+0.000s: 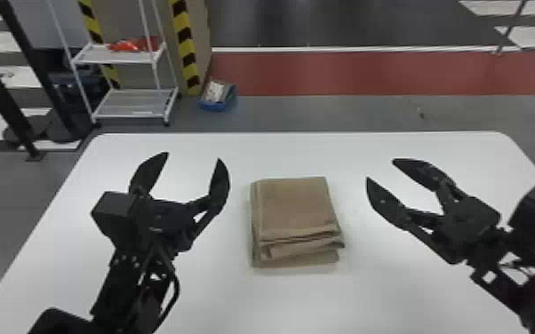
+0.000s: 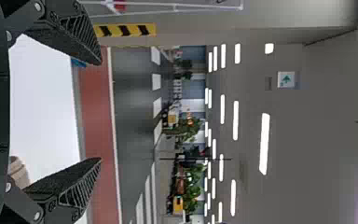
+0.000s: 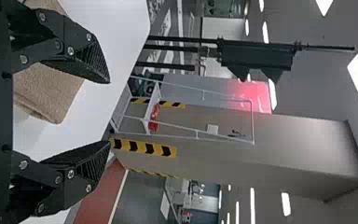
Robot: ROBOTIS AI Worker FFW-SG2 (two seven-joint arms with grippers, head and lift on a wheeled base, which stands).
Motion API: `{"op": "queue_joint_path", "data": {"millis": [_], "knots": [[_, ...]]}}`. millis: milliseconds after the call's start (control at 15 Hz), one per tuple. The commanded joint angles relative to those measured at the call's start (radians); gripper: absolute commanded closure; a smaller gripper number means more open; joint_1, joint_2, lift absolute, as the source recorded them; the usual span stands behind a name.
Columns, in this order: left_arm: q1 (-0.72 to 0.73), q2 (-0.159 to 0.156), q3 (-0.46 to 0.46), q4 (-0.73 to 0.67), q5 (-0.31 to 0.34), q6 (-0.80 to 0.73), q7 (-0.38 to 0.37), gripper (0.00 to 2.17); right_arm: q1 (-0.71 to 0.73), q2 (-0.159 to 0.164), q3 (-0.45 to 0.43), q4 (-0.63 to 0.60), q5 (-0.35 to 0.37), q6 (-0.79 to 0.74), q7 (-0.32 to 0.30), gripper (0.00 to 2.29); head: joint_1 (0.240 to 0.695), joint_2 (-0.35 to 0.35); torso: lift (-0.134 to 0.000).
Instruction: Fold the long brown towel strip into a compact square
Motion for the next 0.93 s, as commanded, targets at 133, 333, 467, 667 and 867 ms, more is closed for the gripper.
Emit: {"op": "queue_joint_path", "data": {"millis": [133, 333, 467, 667, 867], "knots": [[0.035, -0.025, -0.011, 0.033, -0.048, -0.127, 0.041, 0.07, 0.127, 0.006, -0.086, -0.073, -0.097, -0.051, -0.127, 0.08, 0.695, -0.033, -0.124], [0.058, -0.029, -0.023, 0.041, -0.080, -0.127, 0.044, 0.07, 0.193, 0.023, -0.086, -0.079, -0.125, -0.112, -0.179, 0.08, 0.695, -0.066, -0.124], [0.070, -0.029, -0.029, 0.036, -0.083, -0.124, 0.038, 0.07, 0.240, 0.022, -0.092, -0.082, -0.182, -0.186, -0.236, 0.09, 0.695, -0.082, -0.124], [0.081, -0.030, -0.040, 0.024, -0.091, -0.094, 0.044, 0.07, 0.277, 0.011, -0.077, -0.111, -0.212, -0.207, -0.331, 0.09, 0.695, -0.114, -0.124], [0.093, -0.029, -0.048, -0.002, -0.094, -0.081, 0.046, 0.07, 0.291, 0.005, -0.075, -0.128, -0.216, -0.176, -0.360, 0.09, 0.695, -0.140, -0.124]]}}
